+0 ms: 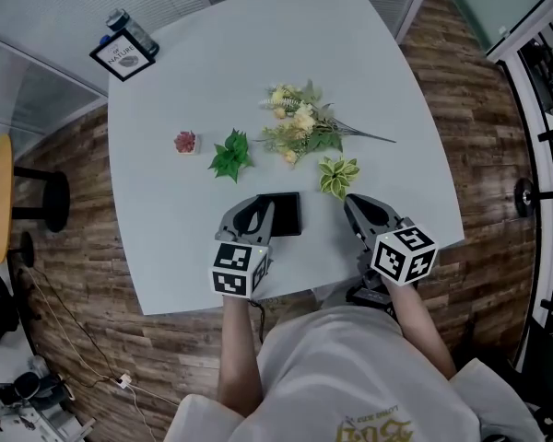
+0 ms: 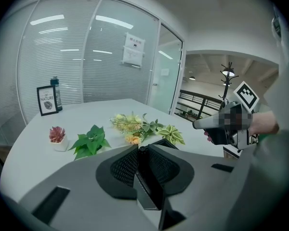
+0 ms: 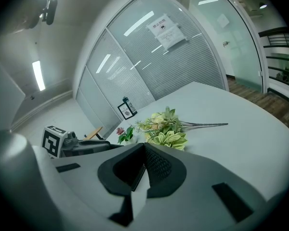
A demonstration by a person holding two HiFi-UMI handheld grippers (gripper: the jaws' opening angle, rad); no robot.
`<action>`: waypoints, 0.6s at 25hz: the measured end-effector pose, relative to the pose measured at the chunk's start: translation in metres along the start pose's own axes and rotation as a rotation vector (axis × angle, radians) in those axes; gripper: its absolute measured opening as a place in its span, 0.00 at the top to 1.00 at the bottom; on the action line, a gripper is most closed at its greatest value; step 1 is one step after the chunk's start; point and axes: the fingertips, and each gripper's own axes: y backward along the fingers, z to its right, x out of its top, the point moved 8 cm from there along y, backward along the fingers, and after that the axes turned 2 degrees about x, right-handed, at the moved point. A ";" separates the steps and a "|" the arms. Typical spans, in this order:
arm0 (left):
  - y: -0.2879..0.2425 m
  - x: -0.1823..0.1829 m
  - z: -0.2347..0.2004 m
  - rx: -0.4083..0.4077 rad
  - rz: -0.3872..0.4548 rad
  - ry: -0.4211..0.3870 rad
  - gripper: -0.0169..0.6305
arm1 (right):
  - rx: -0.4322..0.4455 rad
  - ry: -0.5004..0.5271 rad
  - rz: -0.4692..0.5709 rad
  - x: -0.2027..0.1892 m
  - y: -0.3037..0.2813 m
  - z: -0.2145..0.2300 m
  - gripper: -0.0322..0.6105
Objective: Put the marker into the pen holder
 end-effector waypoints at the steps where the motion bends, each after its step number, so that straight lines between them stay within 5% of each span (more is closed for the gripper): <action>1: 0.000 0.000 0.001 0.003 -0.002 -0.007 0.89 | -0.002 -0.001 0.000 0.000 0.001 0.001 0.92; 8: -0.005 0.002 0.009 0.064 -0.030 -0.149 0.82 | -0.012 -0.007 0.004 -0.002 0.007 0.006 0.92; 15: -0.008 0.001 0.015 0.085 -0.034 -0.169 0.74 | -0.009 -0.004 0.011 -0.001 0.012 0.008 0.92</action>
